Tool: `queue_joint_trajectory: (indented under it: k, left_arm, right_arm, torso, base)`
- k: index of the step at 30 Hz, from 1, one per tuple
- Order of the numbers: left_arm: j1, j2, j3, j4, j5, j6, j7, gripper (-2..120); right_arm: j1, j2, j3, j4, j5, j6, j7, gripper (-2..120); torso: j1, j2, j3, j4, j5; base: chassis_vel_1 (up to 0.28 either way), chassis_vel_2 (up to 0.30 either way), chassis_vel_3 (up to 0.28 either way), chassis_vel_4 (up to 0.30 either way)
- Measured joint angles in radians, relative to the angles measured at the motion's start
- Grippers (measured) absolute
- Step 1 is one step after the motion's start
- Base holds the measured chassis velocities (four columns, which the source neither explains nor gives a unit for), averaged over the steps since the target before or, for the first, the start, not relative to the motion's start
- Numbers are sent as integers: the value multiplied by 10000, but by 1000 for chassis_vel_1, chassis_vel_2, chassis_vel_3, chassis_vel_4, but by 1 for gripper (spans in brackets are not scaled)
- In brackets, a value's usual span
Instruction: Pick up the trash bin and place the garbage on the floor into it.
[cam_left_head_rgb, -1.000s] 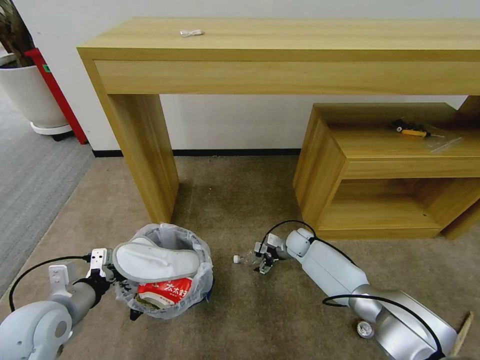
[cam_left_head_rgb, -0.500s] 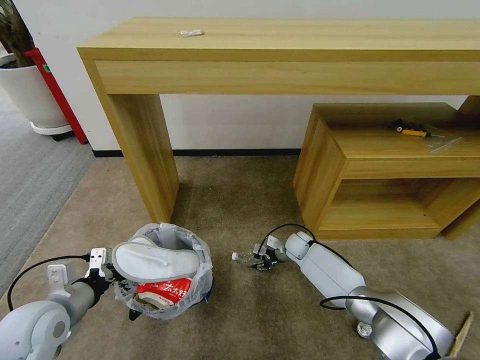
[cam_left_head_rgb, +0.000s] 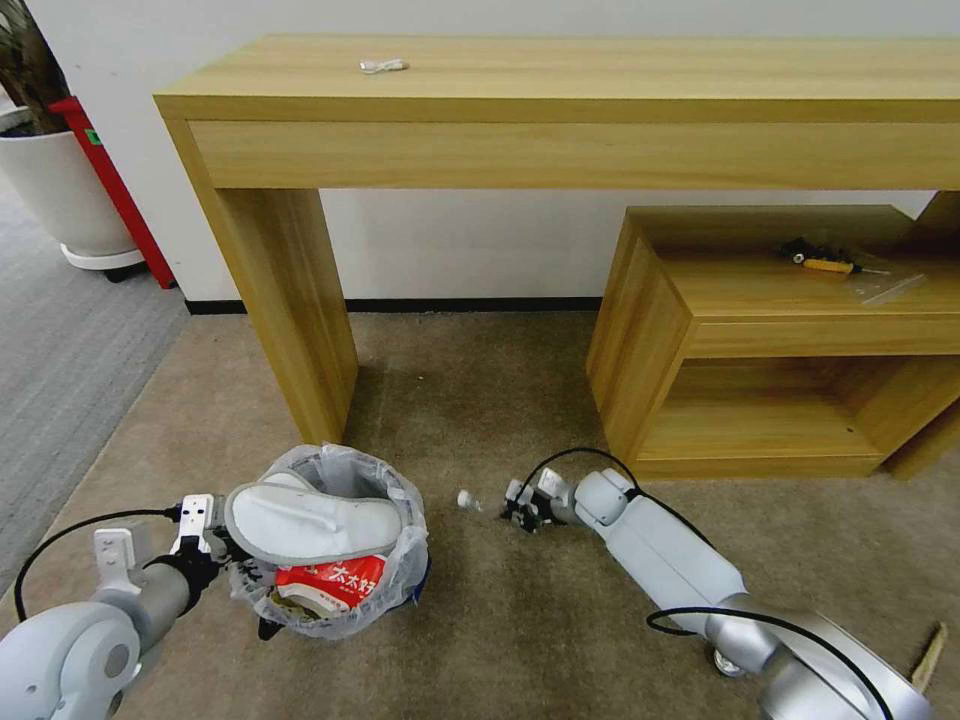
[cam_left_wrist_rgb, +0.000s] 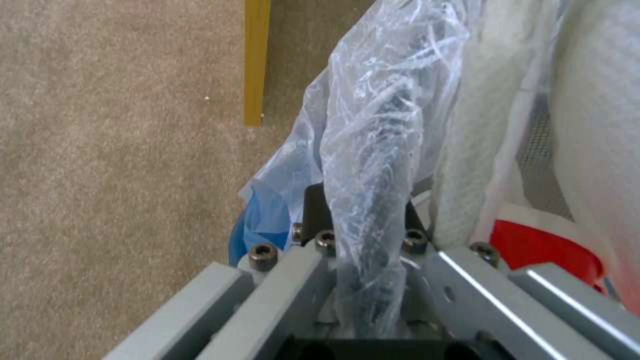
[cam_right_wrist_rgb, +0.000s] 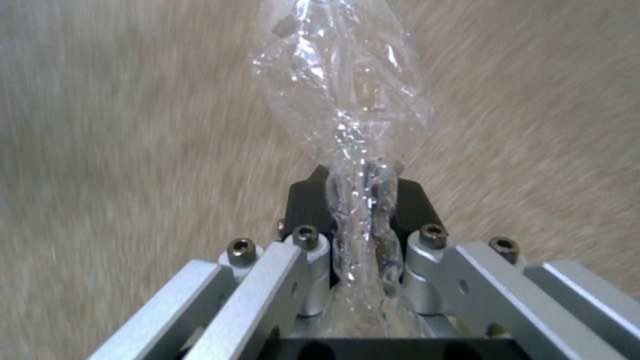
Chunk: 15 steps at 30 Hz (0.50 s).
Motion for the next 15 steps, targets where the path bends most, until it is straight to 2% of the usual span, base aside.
queue_joint_trajectory:
  k: [3,4,5,8,10,13,15]
  left_arm:
    - [-33,32,49,73,1,-1,3,0]
    - [-64,59,112,76,1,0,-5,0]
    - [-64,59,112,76,1,0,-5,0]
    - [-153,99,249,110,1,-1,-38,0]
    - [-174,108,280,132,3,-1,-40,0]
    - [-355,201,540,308,23,-1,-143,0]
    - [-390,215,593,328,25,-1,-165,0]
  right_arm:
    - [-271,-398,325,1262,578,-51,205,8]
    - [-387,-721,473,2046,806,-11,211,8]
    - [-387,-721,473,2046,806,-11,211,8]
    - [-709,-1595,833,3883,1345,5,211,8]
    - [-771,-1727,896,4157,1471,-15,213,8]
    - [-1077,-2258,1192,5605,2025,-116,214,8]
    - [-1108,-2307,1220,5810,2099,-128,216,8]
  torso:
    - [0,0,0,2,1]
    - [0,0,0,4,1]
    - [0,0,0,4,1]
    - [0,1,-1,0,-2]
    - [0,1,-1,-1,-1]
    - [0,0,0,-1,0]
    - [-1,0,-1,-1,-2]
  base:
    - [0,0,0,0]
    - [0,0,0,0]
    - [0,0,0,0]
    - [0,0,0,0]
    - [0,0,0,0]
    - [0,0,0,0]
    - [0,0,0,0]
